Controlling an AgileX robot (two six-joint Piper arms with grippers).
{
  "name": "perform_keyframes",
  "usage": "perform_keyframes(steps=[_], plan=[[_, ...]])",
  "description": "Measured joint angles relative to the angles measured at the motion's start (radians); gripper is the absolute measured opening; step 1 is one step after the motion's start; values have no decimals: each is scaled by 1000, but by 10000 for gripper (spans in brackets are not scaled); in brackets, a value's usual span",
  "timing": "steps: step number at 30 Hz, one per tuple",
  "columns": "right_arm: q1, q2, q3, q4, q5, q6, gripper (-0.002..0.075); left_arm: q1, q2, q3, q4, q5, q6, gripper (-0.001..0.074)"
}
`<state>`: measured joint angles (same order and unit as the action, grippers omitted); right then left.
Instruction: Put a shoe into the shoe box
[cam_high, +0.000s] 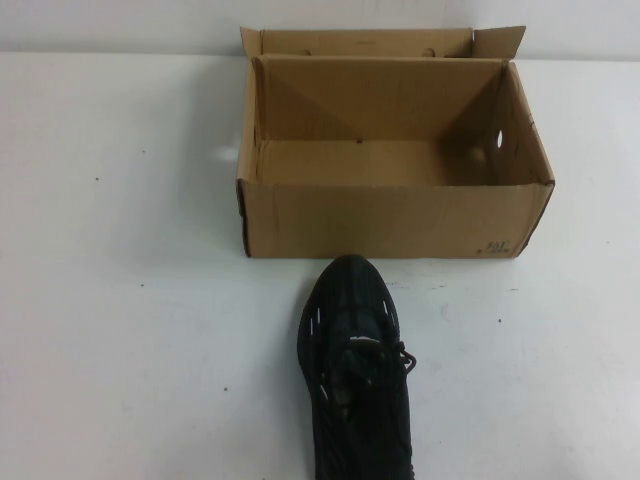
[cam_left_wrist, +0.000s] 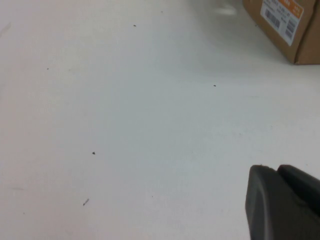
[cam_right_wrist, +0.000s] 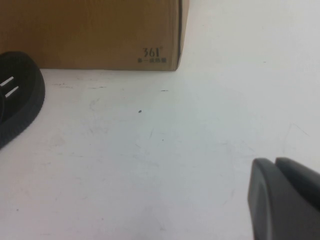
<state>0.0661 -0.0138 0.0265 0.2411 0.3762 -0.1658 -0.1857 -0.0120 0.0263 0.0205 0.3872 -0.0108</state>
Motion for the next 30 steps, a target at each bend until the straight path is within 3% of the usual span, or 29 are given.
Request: perform_keyframes(steps=[22,30], plan=[[0,0,2,-74,-17,-18,-17,0,0,0,124,-17,0,-1],[0,0,2,26,-255,-21,-17,0,0,0,124,-226,0,-1]])
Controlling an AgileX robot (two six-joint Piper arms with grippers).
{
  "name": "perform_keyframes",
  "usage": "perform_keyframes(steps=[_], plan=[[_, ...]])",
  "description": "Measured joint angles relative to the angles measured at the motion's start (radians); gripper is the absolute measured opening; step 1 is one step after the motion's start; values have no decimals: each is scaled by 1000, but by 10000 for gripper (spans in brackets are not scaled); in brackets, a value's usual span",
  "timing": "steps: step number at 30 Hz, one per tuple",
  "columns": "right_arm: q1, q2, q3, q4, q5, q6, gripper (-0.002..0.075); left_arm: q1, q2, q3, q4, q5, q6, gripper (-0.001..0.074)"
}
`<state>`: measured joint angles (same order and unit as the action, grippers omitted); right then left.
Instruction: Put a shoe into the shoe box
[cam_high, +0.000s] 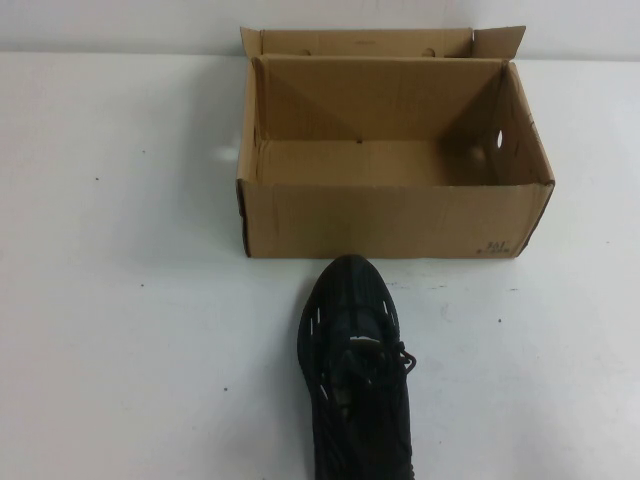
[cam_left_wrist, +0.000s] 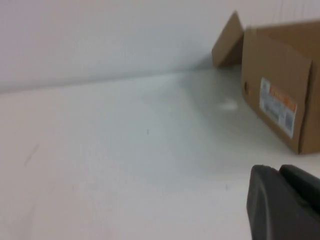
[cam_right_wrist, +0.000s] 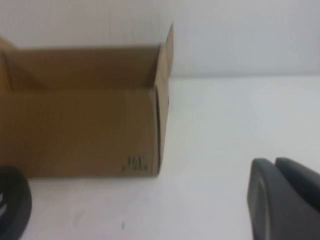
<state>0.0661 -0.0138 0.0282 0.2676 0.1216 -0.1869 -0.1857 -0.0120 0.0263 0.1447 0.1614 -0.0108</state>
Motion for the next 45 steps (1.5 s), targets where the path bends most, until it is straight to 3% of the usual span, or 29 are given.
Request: perform_keyframes(steps=[7,12,16,19,23,25,33,38,45], plan=[[0,0,0,65,-284,0,-17,0,0,0,1,-323,0,-1],[0,0,0,73,-486,4,-17,0,0,0,4,-393,0,-1],[0,0,0,75,-676,104,-17,0,0,0,4,-462,-25,-1],[0,0,0,68,-828,177,-17,0,0,0,4,-649,-95,-1],[0,0,-86,-1,-854,226,-17,0,0,0,4,-957,-138,-1],[0,0,-168,-40,-819,231,-17,0,-2,-23,4,-1011,-154,-1],[0,72,-585,-87,-516,249,-17,0,17,-374,4,-707,-171,-1],[0,259,-806,-93,-157,252,-17,0,148,-610,4,-436,-175,-1],[0,553,-908,-124,239,252,-17,0,315,-670,8,-24,-194,-1]])
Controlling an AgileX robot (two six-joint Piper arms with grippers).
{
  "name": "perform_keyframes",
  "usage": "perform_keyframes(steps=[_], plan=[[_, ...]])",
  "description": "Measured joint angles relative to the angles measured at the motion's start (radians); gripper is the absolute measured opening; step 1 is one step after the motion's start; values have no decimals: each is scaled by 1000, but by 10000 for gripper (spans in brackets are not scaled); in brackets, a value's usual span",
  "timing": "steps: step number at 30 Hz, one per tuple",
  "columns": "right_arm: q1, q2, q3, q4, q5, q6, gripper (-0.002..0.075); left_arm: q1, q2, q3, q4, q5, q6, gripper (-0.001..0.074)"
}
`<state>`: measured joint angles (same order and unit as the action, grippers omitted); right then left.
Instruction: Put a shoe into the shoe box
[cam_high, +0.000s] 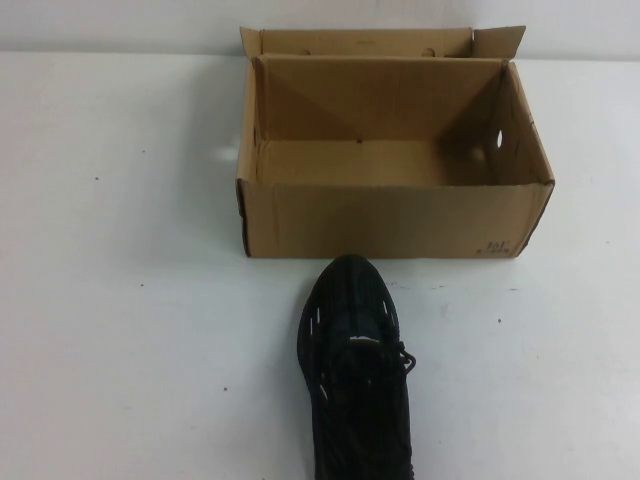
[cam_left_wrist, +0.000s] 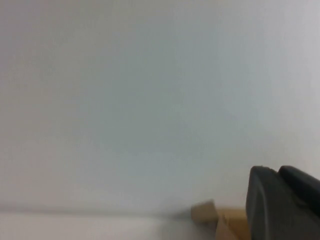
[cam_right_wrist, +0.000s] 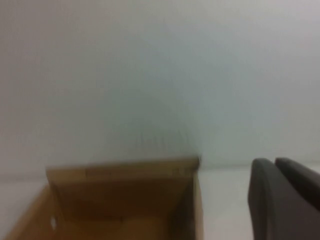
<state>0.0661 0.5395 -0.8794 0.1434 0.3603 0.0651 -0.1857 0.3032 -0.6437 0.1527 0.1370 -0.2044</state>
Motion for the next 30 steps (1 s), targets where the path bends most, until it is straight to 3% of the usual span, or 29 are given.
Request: perform_keyframes(steps=[4,8,12,17,21,25,30], plan=[[0,141,0,0,177,-12,-17,0,64,0,2,198,0,-1],[0,264,0,140,309,-74,-17,0,121,0,0,338,0,-1],[28,365,-9,367,384,-396,-17,0,174,0,-9,470,0,-1],[194,510,-78,514,476,-708,-1,0,223,0,-78,636,0,-1],[387,647,-144,415,513,-756,64,0,241,0,-102,726,0,-1],[570,782,-218,204,542,-728,210,0,243,0,-109,790,0,-1],[685,925,-309,-35,546,-660,362,0,243,0,-113,840,0,-1]])
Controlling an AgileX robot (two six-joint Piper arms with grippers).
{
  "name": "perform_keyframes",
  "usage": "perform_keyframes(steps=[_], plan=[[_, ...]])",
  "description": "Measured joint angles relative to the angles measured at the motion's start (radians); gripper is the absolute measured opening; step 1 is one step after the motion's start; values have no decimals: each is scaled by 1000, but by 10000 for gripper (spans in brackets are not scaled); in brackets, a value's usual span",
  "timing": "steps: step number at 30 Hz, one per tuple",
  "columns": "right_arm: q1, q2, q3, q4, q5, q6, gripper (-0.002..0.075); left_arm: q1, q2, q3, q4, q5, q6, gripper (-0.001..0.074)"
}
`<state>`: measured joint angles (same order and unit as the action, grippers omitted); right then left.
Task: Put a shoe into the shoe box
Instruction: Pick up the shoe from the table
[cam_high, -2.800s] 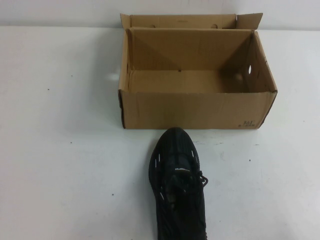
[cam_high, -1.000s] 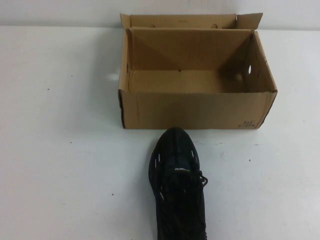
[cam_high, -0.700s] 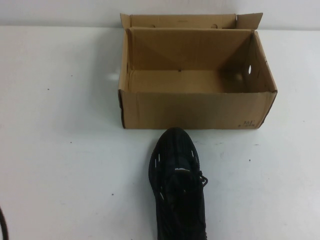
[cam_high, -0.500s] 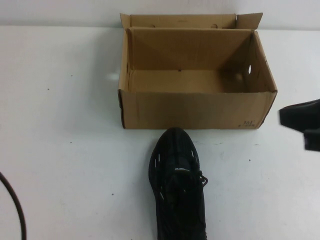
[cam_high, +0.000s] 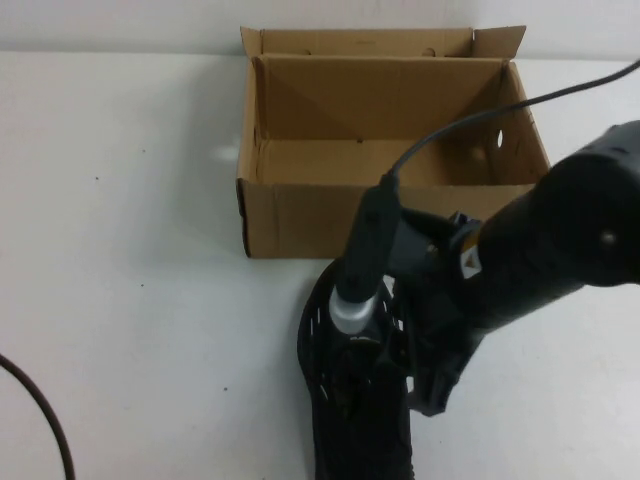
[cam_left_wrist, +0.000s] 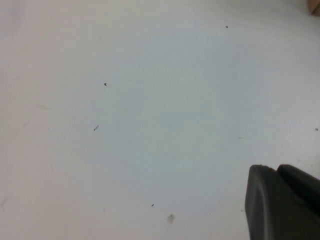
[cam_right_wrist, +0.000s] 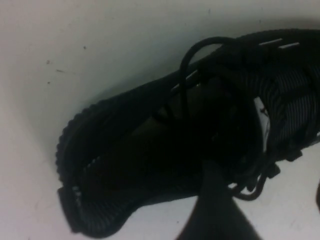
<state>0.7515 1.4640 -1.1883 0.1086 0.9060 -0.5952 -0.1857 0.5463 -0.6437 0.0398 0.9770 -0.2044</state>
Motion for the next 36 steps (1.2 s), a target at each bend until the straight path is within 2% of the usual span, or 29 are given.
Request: perform_keyframes(steps=[5,13,16,20,23,28,32,34,36], plan=[[14,101,-42,-40,-45,14,398,0,0,0,0,28,0,-2],[14,224,-47,-55,-164,14,390,0,0,0,0,39,0,-2],[14,272,-47,-78,-196,14,306,0,0,0,0,39,0,-2],[21,292,-48,-75,-201,20,84,0,0,0,0,39,6,-2],[21,284,-57,-73,-197,43,27,0,0,0,-5,39,56,-2],[21,239,-123,-34,-122,114,6,0,0,0,-146,-10,306,-2],[21,204,-222,47,-34,193,2,0,0,0,-401,-89,619,-1],[21,200,-273,70,0,232,2,0,0,0,-543,-124,769,18],[21,198,-319,85,15,253,2,0,0,0,-701,-143,908,77]])
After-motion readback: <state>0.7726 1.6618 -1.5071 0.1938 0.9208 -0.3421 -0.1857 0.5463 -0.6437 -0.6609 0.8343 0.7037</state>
